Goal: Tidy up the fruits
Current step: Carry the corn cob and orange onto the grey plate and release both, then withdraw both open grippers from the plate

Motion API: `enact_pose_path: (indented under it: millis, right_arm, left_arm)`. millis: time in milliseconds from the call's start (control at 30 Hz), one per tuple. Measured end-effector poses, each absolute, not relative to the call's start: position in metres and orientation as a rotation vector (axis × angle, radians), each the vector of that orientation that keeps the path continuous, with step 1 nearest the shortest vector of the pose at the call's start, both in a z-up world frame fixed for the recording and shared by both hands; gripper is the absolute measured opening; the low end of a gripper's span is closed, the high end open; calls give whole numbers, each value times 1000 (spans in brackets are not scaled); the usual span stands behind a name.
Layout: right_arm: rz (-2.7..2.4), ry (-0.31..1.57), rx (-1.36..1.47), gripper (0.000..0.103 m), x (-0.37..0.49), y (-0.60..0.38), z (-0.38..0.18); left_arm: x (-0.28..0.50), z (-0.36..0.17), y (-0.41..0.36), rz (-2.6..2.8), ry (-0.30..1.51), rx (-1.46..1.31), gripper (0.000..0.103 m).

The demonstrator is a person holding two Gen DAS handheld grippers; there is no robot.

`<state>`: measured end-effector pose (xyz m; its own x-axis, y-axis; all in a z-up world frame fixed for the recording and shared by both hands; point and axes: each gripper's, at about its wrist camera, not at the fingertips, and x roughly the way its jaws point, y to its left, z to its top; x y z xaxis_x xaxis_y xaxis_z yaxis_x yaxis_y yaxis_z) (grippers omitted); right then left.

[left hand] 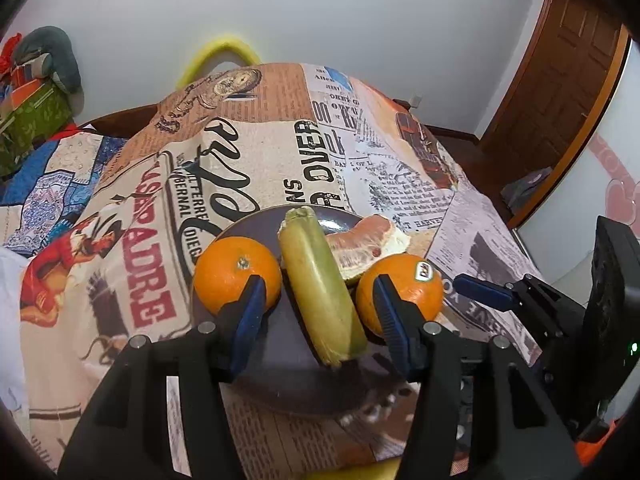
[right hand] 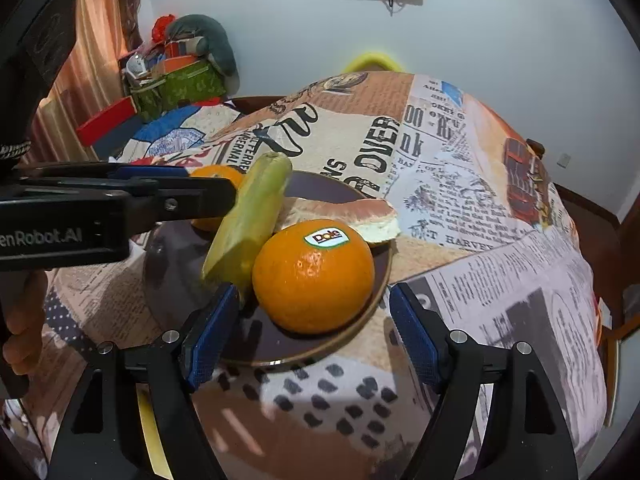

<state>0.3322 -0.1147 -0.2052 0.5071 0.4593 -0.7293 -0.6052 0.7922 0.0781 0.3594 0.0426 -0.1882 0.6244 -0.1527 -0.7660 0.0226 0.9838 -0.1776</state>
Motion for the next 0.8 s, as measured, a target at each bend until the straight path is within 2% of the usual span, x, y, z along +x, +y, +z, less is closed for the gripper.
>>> enact_pose_path:
  millis: [600, 800]
  right_arm:
    - [602, 728, -115, 76, 264, -153, -144]
    - [596, 701, -101, 81, 230, -163, -132]
  left_arm:
    - [238, -129, 50, -45, 796, -112, 56]
    - [194, -125, 51, -22, 776, -82, 64]
